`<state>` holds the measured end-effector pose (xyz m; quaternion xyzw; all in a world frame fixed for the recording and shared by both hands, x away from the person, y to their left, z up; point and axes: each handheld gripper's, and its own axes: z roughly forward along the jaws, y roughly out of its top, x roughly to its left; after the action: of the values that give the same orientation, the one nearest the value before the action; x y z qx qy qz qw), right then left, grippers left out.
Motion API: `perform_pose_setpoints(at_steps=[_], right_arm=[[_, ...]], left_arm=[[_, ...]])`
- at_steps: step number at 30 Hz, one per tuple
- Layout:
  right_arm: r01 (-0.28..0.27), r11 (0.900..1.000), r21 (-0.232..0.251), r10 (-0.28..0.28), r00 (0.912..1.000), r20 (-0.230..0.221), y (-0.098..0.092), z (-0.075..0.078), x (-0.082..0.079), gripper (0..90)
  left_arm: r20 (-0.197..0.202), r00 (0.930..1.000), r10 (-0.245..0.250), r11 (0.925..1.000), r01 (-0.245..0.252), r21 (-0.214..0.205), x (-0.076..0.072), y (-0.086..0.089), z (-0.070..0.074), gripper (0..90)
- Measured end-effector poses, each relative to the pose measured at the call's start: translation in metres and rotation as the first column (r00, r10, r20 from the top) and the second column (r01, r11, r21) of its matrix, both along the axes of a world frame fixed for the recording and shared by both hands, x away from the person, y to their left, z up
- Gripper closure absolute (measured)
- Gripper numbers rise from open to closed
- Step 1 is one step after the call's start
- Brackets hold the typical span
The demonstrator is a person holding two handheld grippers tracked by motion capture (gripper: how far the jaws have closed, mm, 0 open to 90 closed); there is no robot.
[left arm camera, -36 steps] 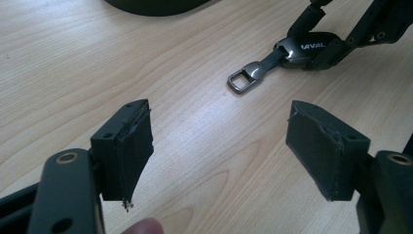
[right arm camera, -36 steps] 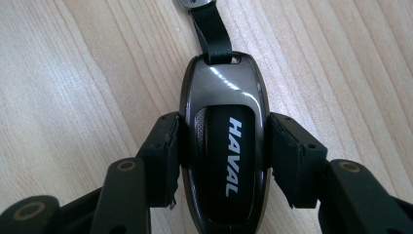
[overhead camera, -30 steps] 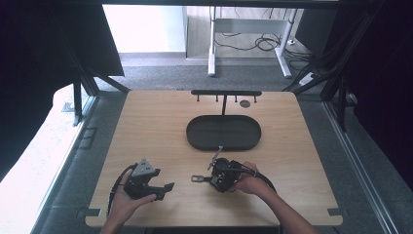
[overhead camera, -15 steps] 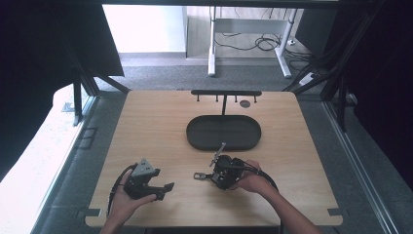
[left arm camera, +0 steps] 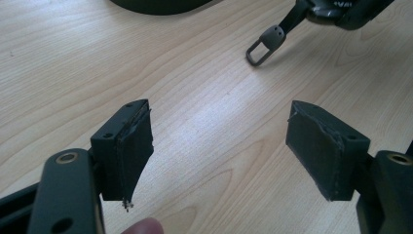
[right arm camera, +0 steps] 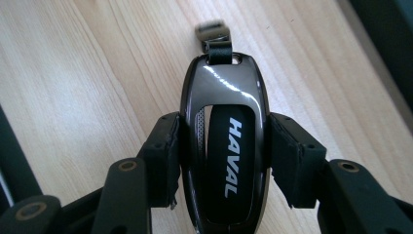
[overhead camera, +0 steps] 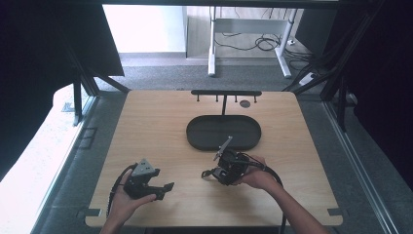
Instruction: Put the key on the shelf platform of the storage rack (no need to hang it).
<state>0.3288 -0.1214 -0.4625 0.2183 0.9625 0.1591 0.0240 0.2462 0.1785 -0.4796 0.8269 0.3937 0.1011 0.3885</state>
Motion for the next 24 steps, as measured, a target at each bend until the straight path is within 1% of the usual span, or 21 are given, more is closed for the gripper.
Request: perform_pose_setpoints(at_steps=[2, 8, 11, 17, 24], right_arm=[[0.006, 0.9999, 0.009, -0.006, 1.0, 0.006, -0.001, 0.005, 0.001, 49.5], [0.014, 0.9998, 0.012, -0.014, 0.9997, 0.021, -0.004, 0.017, 0.001, 49.6], [0.02, 0.9995, 0.022, -0.021, 0.9994, 0.028, -0.007, 0.022, 0.002, 49.6], [0.037, 0.9987, 0.036, -0.038, 0.9985, 0.038, -0.011, 0.03, 0.007, 49.6], [0.043, 0.998, 0.045, -0.046, 0.9978, 0.048, -0.011, 0.039, 0.016, 49.6]], left_arm=[[0.0, 1.0, 0.0, 1.0, 0.0, -0.001, 0.0, 0.0, 0.0, 25.4], [0.0, 1.0, 0.001, 1.0, -0.001, 0.0, 0.0, 0.001, 0.0, 25.4], [0.0, 1.0, 0.0, 1.0, 0.0, 0.002, 0.001, 0.0, -0.001, 25.5], [-0.002, 1.0, 0.0, 1.0, 0.0, 0.002, 0.001, 0.0, -0.001, 25.5], [-0.003, 1.0, 0.0, 1.0, 0.0, 0.001, 0.001, 0.001, -0.001, 25.4]])
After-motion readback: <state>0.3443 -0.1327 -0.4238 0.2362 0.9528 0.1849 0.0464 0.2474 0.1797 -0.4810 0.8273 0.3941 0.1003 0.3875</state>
